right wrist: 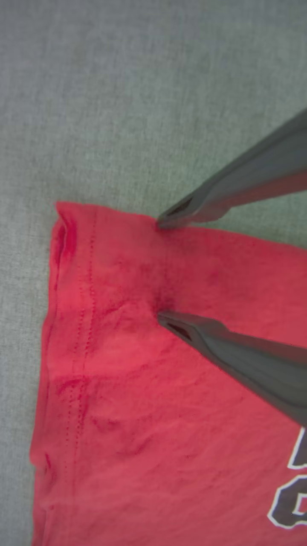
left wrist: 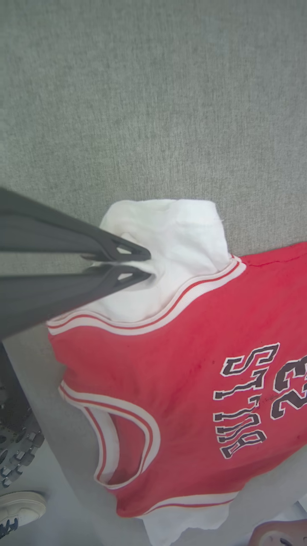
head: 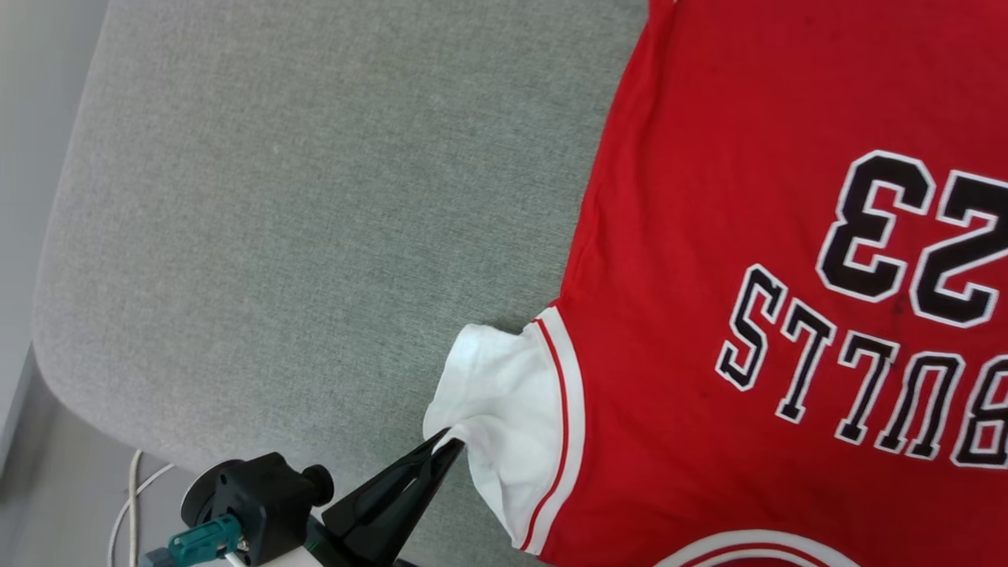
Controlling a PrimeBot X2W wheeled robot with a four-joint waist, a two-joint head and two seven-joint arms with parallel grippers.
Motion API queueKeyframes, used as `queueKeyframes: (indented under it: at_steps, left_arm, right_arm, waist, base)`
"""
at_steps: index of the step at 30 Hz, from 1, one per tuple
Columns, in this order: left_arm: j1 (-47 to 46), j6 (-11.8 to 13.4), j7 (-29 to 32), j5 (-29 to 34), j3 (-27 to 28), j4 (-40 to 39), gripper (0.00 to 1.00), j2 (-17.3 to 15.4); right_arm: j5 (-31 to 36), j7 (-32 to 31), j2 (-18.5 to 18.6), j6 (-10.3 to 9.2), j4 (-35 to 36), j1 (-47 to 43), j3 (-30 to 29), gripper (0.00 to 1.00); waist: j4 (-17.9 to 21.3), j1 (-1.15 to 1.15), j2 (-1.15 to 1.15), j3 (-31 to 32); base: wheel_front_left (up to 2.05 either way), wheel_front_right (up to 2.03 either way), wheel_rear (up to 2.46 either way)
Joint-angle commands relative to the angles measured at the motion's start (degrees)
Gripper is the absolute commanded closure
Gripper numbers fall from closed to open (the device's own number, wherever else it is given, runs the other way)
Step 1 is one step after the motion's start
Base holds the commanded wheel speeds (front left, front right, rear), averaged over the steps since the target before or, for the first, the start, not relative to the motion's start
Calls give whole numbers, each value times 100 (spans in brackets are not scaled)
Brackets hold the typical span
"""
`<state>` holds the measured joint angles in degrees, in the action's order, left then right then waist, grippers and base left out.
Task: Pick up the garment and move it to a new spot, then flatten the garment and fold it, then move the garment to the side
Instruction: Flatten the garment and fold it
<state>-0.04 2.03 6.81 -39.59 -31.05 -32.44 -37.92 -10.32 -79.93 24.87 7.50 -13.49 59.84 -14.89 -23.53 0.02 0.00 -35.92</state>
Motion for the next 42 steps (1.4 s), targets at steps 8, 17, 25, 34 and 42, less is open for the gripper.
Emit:
queueKeyframes:
  at_steps: [8, 17, 25, 34, 42]
  left_arm:
    - [-132, -77, -146, -31, -95, 144, 100, 164]
    - [-178, -62, -117, -54, -110, 249, 100, 184]
    - [-95, 7, -119, -93, -40, 340, 100, 119]
    - [88, 136, -55, -149, 21, 622, 100, -4]
    - [331, 211, -116, -359, 101, 857, 100, -27]
  right_arm:
    - [61, -69, -106, -1, -277, -448, 206, 0]
    - [14, -43, 42, -2, -229, -646, 125, 100]
    - [-88, 128, 53, -2, -268, -1118, 55, 100]
    - [-716, 434, -9, -2, -133, -2283, 467, 100]
    - [-1401, 735, -43, -2, 217, -3298, 766, 100]
  waist:
    - [-273, -2, 0, -264]
    - [-204, -2, 0, -72]
    - [170, -2, 0, 477]
    - [813, -2, 0, 1335]
    - [1330, -2, 0, 1942]
  base:
    - [0, 0, 0]
    - [0, 0, 0]
    - [0, 0, 0]
    - [0, 0, 0]
    - [0, 0, 0]
